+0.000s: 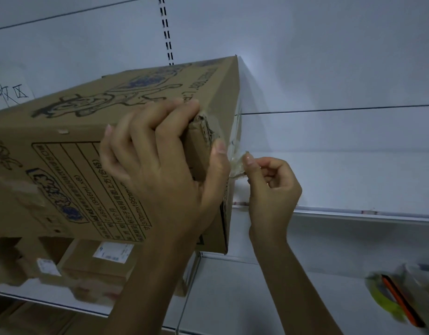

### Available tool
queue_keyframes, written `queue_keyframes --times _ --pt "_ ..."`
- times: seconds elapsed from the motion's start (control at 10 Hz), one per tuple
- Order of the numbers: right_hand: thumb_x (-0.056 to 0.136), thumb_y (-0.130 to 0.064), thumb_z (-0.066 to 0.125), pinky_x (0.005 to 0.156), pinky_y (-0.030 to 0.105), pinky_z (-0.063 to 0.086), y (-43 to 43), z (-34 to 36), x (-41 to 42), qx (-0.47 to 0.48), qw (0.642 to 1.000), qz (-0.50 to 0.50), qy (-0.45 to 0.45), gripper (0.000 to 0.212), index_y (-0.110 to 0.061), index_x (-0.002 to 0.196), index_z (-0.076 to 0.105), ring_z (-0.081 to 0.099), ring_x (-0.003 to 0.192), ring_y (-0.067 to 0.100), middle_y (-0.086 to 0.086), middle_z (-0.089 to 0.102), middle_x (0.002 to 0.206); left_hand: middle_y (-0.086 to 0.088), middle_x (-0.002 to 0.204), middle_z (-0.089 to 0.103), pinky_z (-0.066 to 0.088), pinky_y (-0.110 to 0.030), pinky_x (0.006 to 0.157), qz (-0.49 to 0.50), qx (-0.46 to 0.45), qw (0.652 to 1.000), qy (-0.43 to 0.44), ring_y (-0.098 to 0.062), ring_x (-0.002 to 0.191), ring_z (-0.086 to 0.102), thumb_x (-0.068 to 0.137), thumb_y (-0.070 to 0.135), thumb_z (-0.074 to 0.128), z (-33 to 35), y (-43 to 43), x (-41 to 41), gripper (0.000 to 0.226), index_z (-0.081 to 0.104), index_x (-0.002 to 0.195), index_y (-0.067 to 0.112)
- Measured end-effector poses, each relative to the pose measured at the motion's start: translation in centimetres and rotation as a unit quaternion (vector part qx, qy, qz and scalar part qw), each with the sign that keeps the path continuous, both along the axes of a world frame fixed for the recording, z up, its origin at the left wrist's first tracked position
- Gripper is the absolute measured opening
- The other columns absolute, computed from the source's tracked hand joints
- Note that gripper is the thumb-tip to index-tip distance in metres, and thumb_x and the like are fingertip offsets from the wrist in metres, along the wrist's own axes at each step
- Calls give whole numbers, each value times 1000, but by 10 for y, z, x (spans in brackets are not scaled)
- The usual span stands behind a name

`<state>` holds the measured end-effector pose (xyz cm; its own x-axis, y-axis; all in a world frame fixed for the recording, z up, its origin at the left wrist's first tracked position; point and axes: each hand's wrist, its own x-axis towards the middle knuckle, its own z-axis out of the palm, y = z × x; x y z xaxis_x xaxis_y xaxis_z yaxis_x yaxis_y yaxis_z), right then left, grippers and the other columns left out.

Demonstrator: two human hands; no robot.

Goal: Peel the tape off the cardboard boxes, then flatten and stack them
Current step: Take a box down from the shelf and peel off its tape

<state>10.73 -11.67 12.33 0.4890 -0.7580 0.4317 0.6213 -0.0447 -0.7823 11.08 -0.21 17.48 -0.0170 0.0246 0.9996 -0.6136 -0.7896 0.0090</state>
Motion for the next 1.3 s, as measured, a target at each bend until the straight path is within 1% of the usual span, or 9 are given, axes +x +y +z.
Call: queue_keyframes --times 0.2,0.5,0.6,0.7,0.9,1.0,1.1,1.2,1.3 --pt "89 -43 52 86 15 46 7 -11 -3 -186 982 -5 -31 32 -21 110 62 56 109 5 -5 59 113 -5 117 57 25 -54 104 -22 -47 999 -1 -24 120 42 88 40 48 -4 -10 -6 34 50 115 19" --pt "93 -13 56 81 24 54 6 -3 0 -216 973 -50 -66 15 -17 100 70 61 101 3 -2 66 104 -5 115 58 18 -45 109 -40 -42 998 12 -22 119 42 87 37 50 1 -12 -7 33 52 114 19" --pt "94 -17 54 82 40 56 6 0 -1 -112 992 30 -42 14 -18 96 69 65 96 13 -1 70 98 -6 114 59 22 -52 107 -58 -41 997 3 -23 117 43 87 37 50 1 -10 -6 32 53 113 19" --pt "97 -15 53 80 38 56 10 0 -5 -63 995 72 -26 16 -17 91 68 66 86 14 -3 71 87 -7 111 60 27 -62 99 -81 -45 995 -22 -26 113 48 86 36 52 0 -4 -7 31 53 111 18" --pt "96 -20 46 69 15 45 33 -5 -18 -272 958 69 -56 17 -14 85 57 57 79 7 2 57 87 -6 110 53 32 -66 86 -118 -34 990 -70 -21 109 46 83 31 49 -11 47 -9 32 50 109 12" --pt "96 -17 45 64 14 44 50 -5 -21 -332 940 58 -58 17 -9 85 55 53 75 4 0 50 89 -11 122 48 34 -62 93 -103 -43 994 -17 -24 116 43 87 35 47 -14 70 -15 35 47 113 12" --pt "96 -13 49 63 8 39 65 -5 -23 -336 939 46 -59 12 -12 84 52 50 74 -2 0 49 89 -19 155 1 17 -56 115 -110 -196 959 170 -28 144 8 82 56 58 -30 68 -38 74 24 142 30" --pt "94 -10 50 63 5 38 75 -6 -25 -334 939 57 -58 10 -14 85 52 50 77 -8 1 51 90 5 156 -25 -3 -35 113 -142 -294 896 300 -8 142 -16 62 59 74 -48 55 -56 121 -13 145 42" --pt "94 -9 50 65 6 39 80 -7 -29 -324 939 93 -61 11 -14 86 54 51 77 -5 3 54 89 4 159 -13 8 -43 118 -152 -285 905 279 -11 146 -7 67 58 74 -53 69 -49 119 -11 147 38"
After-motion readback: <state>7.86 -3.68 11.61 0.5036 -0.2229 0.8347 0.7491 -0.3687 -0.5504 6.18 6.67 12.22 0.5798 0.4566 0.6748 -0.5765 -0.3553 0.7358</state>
